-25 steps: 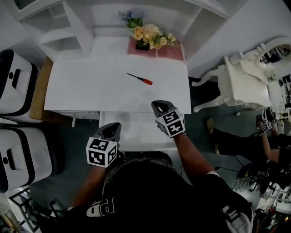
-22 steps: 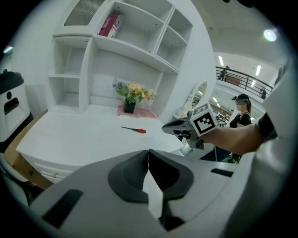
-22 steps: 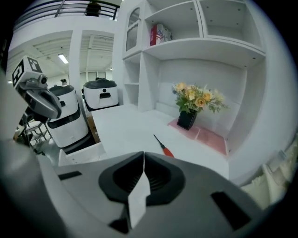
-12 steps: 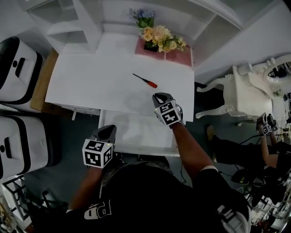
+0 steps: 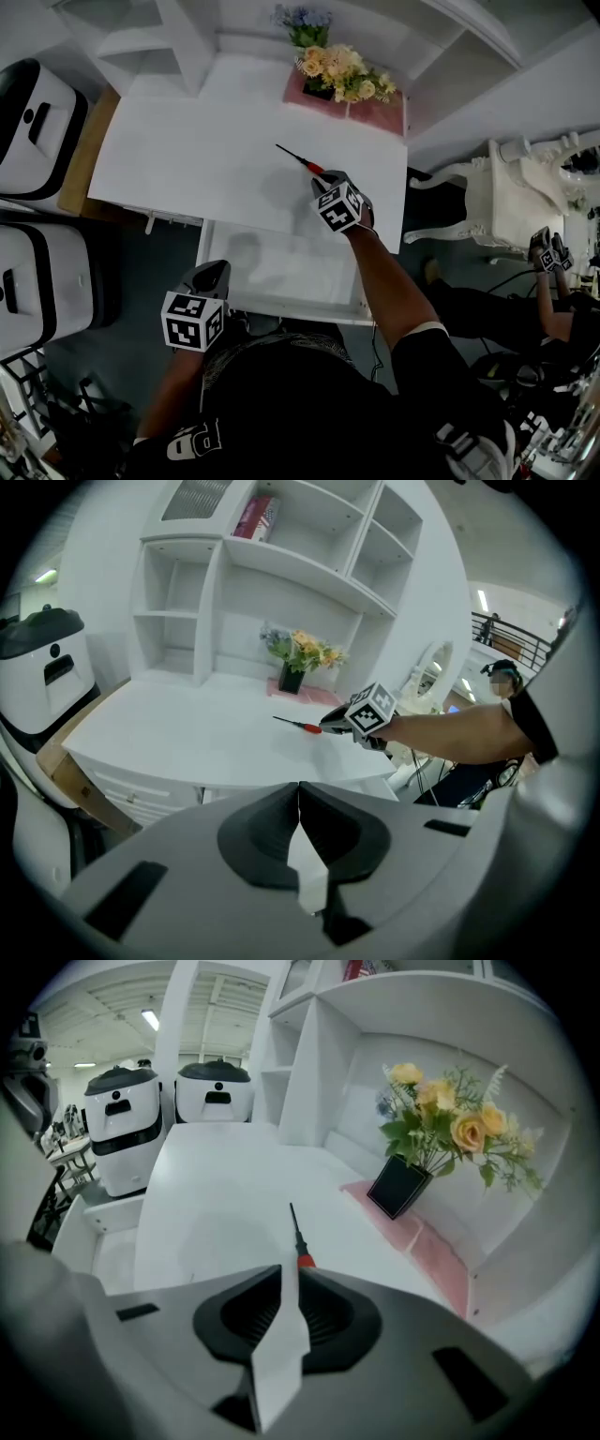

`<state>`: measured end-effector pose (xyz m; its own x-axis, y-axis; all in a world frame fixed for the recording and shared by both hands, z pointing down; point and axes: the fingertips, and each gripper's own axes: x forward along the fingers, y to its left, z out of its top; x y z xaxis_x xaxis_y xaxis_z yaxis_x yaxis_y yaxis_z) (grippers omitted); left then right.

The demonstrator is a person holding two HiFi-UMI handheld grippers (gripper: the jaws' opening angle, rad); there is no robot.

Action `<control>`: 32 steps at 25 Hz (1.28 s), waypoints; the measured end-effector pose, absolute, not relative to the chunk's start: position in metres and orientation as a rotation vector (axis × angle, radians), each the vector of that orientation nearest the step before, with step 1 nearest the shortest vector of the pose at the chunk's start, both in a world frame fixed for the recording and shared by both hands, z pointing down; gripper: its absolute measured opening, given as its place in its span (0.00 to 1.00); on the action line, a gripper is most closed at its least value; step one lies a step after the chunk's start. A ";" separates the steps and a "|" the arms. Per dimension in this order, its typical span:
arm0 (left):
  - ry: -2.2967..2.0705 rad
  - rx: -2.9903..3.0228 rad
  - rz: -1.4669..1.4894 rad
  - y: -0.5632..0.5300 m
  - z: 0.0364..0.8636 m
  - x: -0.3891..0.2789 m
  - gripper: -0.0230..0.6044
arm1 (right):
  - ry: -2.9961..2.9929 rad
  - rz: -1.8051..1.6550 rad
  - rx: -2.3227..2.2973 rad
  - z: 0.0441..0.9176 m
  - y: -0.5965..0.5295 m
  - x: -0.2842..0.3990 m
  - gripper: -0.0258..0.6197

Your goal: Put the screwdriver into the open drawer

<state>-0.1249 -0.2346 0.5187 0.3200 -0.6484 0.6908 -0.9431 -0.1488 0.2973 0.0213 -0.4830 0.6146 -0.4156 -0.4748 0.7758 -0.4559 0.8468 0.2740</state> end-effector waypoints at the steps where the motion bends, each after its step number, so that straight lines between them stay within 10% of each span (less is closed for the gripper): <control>1: -1.411 1.876 0.530 -0.233 0.519 -0.125 0.06 | -2.053 -0.042 0.668 0.618 -0.486 0.022 0.14; 32: -1.451 1.775 0.513 -0.214 0.527 -0.140 0.06 | -1.950 0.168 0.459 0.675 -0.527 0.017 0.23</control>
<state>-0.1402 -0.2144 0.5273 0.2695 -0.6387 0.7207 -0.9498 -0.0527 0.3085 0.0172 -0.5271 0.6754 -0.3510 -0.2404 0.9050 -0.3916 0.9156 0.0913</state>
